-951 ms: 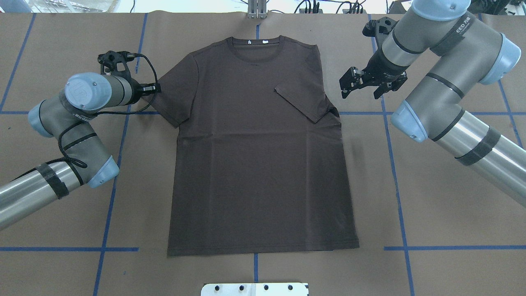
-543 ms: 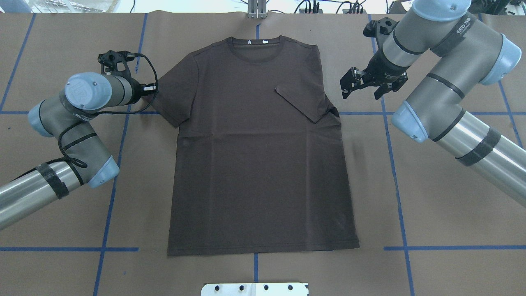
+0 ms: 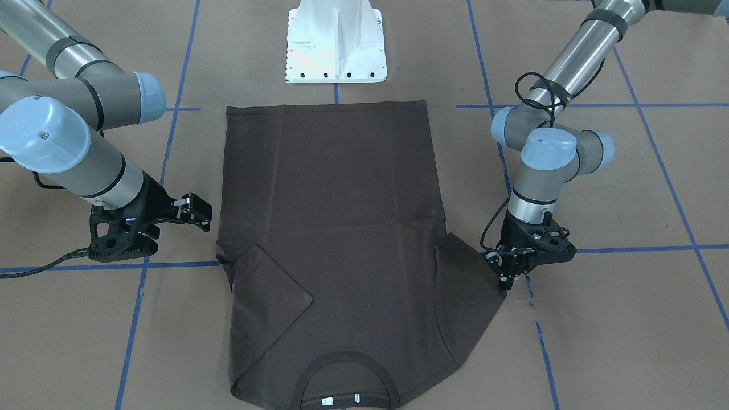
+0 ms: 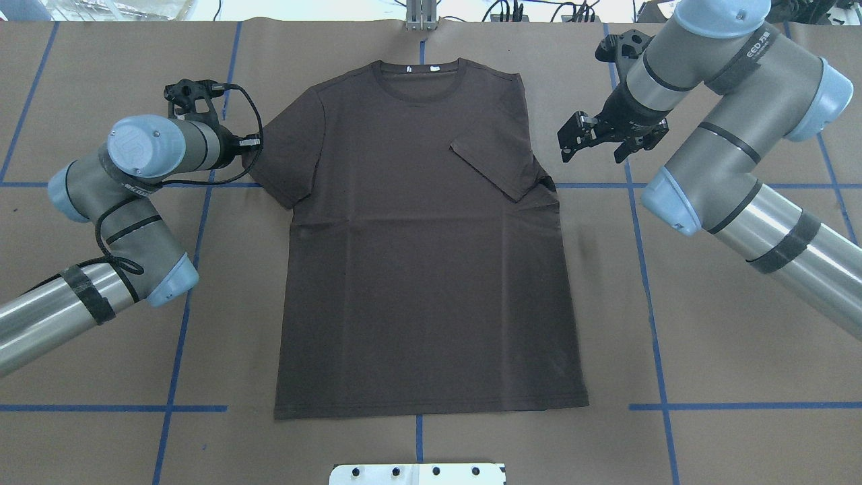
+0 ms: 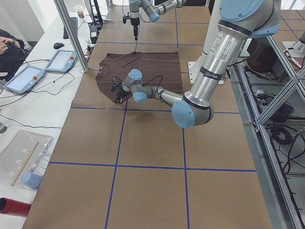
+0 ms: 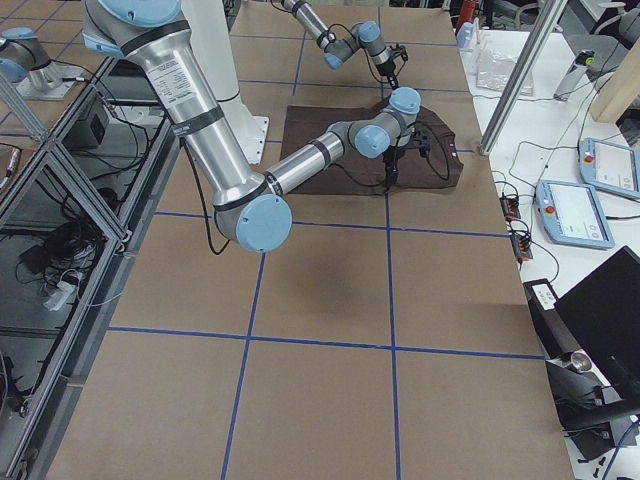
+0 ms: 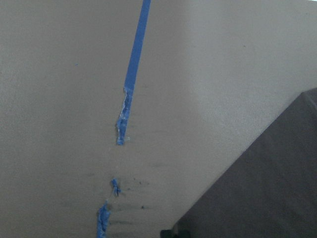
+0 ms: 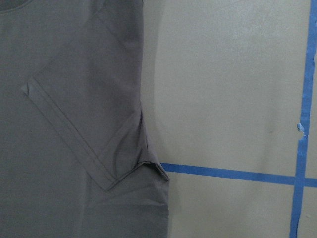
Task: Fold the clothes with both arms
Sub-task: 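Release and lift the right gripper while the left arm moves toward the other sleeve, then grasp the sleeve nearest the left gripper and fold it inward across the shirt, then move both grippers to the hem corners nearest the robot, then grasp the hem corners nearest the robot with both grippers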
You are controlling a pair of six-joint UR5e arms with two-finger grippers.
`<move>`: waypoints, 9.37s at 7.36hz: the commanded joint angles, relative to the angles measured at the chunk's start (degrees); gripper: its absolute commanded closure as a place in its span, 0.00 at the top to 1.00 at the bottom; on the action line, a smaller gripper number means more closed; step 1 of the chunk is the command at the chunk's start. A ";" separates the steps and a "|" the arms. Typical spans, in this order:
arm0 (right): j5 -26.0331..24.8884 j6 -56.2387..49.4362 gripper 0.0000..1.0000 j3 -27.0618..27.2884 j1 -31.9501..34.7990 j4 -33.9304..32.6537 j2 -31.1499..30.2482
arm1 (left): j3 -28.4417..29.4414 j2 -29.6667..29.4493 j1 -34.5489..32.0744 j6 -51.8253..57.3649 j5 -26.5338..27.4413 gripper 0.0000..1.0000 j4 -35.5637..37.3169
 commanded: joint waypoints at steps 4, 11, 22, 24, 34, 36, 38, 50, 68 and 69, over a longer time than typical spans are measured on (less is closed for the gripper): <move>0.09 0.59 1.00 0.67 0.61 0.26 0.20 | 5.36 -20.04 1.31 -6.72 -2.96 0.00 13.03; -0.08 0.59 1.00 1.54 0.78 0.62 -0.59 | 11.44 -22.75 4.22 -7.27 -3.39 1.00 6.16; -36.56 40.67 1.00 27.22 -42.02 12.13 -27.92 | -43.52 7.94 7.47 -3.58 -9.64 1.00 36.84; -36.21 40.67 1.00 27.22 -42.19 12.13 -29.15 | -43.52 7.67 7.56 -3.58 -9.64 1.00 36.84; -35.85 40.76 0.00 28.61 -42.11 12.04 -29.07 | -43.26 7.67 7.91 -4.45 -9.81 1.00 36.84; -34.89 40.06 0.00 31.34 -41.76 12.13 -29.33 | -43.44 8.63 14.37 -18.70 -10.35 1.00 36.49; -34.62 39.01 0.00 31.52 -40.97 12.13 -29.16 | -44.58 11.96 24.56 -29.71 -3.00 1.00 36.49; -32.17 38.83 0.00 31.79 -38.77 12.13 -28.54 | -41.42 15.93 36.91 -41.82 3.19 0.86 36.40; -20.65 35.66 0.00 44.36 -40.01 12.04 -37.52 | -65.68 15.24 43.51 -36.99 2.31 0.00 54.86; -20.39 31.57 0.00 42.35 -36.08 11.95 -35.59 | -65.15 14.19 42.03 -34.02 2.49 0.00 54.69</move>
